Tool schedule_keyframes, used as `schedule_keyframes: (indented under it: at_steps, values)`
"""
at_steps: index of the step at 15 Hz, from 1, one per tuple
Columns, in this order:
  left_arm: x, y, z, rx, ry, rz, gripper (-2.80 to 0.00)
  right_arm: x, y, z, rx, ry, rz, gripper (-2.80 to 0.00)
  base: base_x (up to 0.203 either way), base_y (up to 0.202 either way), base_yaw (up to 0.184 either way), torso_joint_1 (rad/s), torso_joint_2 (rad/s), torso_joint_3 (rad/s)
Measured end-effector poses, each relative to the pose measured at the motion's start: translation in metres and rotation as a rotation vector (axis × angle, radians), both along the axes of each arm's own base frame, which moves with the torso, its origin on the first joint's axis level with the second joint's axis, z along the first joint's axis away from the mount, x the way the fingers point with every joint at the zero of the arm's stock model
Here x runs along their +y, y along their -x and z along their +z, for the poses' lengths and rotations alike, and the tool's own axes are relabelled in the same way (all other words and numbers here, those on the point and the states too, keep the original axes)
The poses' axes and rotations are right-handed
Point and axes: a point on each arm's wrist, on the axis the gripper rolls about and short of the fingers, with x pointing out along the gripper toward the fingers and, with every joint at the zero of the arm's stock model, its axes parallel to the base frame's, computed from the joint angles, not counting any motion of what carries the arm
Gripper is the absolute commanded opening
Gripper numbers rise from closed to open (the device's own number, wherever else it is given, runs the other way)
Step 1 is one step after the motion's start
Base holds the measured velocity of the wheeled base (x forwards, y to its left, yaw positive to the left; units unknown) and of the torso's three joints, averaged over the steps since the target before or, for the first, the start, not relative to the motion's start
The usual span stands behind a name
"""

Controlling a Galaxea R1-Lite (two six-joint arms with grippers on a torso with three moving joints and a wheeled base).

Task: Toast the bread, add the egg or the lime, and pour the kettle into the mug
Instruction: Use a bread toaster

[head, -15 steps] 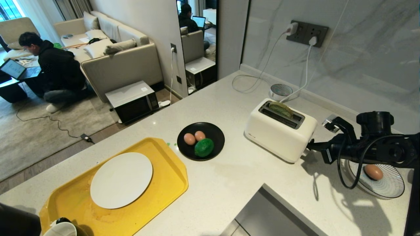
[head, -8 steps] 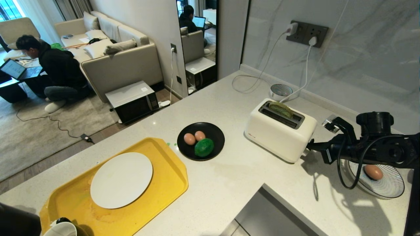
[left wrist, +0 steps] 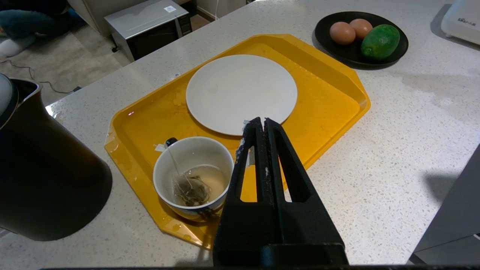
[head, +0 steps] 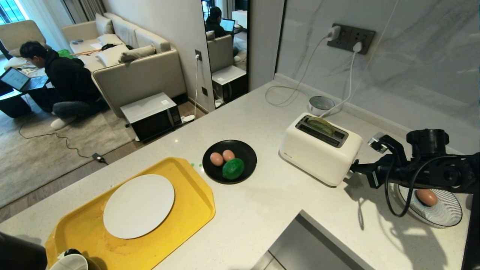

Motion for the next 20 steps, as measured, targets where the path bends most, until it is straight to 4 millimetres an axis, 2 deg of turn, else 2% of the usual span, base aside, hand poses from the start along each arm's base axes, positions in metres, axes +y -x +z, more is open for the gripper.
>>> schedule_keyframes:
  at_steps: [20]
  values:
    - [0.0,0.0,0.0,0.0,0.0,0.0,-2.8,-0.0032,0.001,0.0008,-0.001,-0.001,-0.009,-2.8,0.0,0.0,0.0,0.0,0.0,0.0]
